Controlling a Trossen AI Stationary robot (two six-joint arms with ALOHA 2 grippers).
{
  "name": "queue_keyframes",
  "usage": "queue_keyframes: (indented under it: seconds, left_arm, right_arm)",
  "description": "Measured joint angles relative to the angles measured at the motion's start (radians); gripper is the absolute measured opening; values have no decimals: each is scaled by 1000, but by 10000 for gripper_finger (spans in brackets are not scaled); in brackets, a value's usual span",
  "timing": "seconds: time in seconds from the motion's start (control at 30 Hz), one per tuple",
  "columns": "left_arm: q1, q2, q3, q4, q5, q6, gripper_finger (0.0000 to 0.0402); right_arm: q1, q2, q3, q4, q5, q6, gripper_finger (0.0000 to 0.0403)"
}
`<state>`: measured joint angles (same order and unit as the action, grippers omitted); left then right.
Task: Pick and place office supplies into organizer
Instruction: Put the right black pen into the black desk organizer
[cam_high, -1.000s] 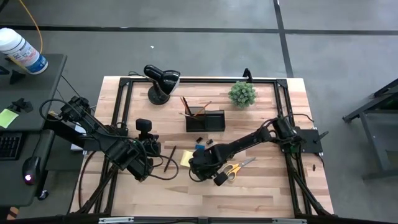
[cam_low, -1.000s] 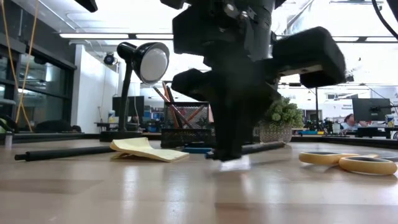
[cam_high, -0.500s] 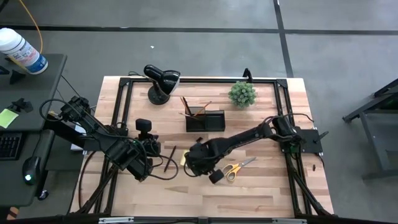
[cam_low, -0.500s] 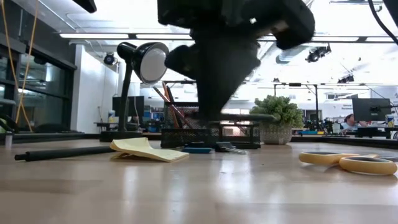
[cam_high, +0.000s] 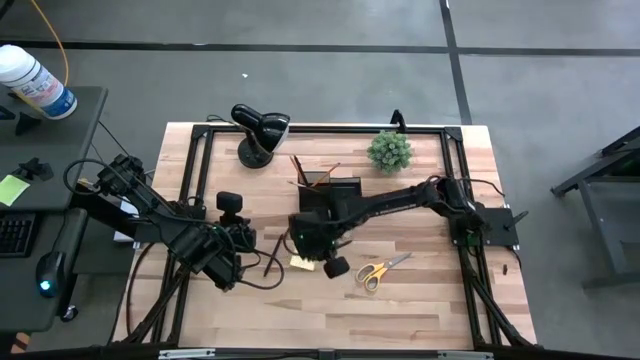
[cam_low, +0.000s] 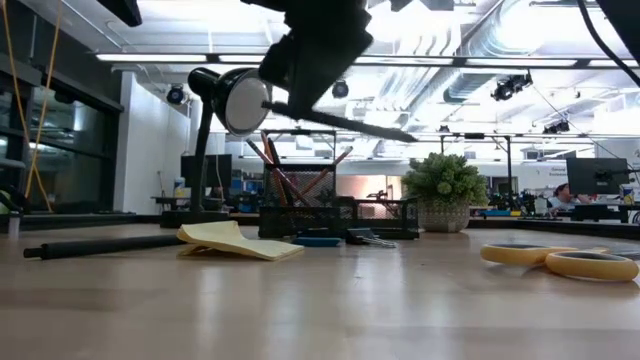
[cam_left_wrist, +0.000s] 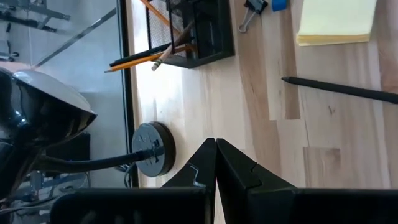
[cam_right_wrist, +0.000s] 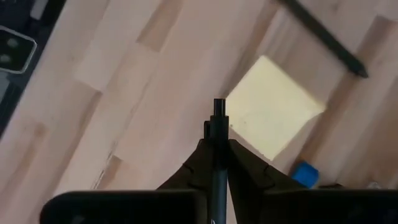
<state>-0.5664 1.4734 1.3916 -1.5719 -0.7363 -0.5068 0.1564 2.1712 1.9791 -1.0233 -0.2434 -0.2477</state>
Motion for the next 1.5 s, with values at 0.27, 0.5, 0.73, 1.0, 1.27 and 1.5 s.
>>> queue_keyframes:
  seconds: [0.27, 0.5, 0.73, 1.0, 1.27, 1.5]
  left_arm:
    - [-66, 0, 0, 0, 7, -31, 1]
    - [-85, 0, 0, 1, 15, -82, 0]
    - [-84, 0, 0, 1, 47, -84, 0]
    - [-84, 0, 0, 1, 69, -107, 0]
    - [-84, 0, 0, 1, 75, -130, 0]
    - [-82, 0, 0, 1, 75, -130, 1]
  right_arm:
    - [-102, -1, 71, -81, 0, -22, 26]
    - [-208, -1, 147, -19, 53, -14, 31]
    - [-313, -2, 218, 176, 62, 93, 27]
    - [-400, -2, 231, 305, 42, 142, 25]
    - [-439, -2, 231, 311, 7, 117, 31]
    - [-445, -4, 213, 325, -22, 117, 24]
